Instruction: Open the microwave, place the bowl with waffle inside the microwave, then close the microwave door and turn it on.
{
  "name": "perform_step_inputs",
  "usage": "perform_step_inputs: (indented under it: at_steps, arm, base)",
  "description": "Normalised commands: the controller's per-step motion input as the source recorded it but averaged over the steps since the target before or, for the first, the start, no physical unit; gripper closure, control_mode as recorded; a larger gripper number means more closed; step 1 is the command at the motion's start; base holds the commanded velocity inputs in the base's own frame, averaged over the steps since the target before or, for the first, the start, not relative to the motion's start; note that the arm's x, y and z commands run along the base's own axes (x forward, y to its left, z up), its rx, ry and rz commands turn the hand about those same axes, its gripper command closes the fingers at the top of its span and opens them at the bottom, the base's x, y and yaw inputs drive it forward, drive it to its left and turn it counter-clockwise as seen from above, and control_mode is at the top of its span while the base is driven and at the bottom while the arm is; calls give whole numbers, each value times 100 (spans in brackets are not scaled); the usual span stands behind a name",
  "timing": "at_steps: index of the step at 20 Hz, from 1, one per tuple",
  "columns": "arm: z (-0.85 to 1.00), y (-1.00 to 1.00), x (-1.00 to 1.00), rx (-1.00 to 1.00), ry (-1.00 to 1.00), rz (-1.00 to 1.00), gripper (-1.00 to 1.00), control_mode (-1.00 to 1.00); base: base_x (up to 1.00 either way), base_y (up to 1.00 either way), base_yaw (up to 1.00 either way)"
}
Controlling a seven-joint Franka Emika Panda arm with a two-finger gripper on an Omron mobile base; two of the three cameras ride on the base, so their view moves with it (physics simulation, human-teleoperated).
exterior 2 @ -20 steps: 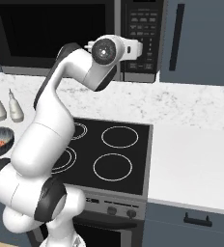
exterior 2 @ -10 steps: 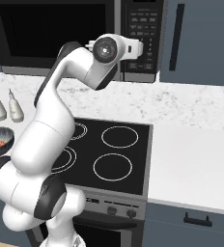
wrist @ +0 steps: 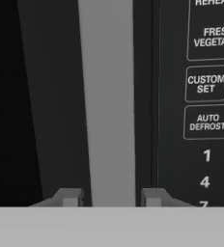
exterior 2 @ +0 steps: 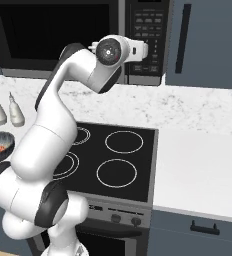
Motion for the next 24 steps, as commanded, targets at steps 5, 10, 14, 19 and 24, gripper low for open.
perform_step_inputs:
  at_steps: [5,10,14,19,24]
  arm:
    - [0,0,-1,0,1,0,100,-100]
    - [0,2,-88,0,0,-3,100,-100]
    - [0,3,-100,0,0,-3,100,-100]
    - [0,25,-100,-1,0,-5,100,-100]
    - [0,37,-100,-2,0,-5,100,-100]
  base:
    - [0,0,0]
    - [0,0,0]
    - [0,0,0]
    - [0,0,0]
    - [0,0,0]
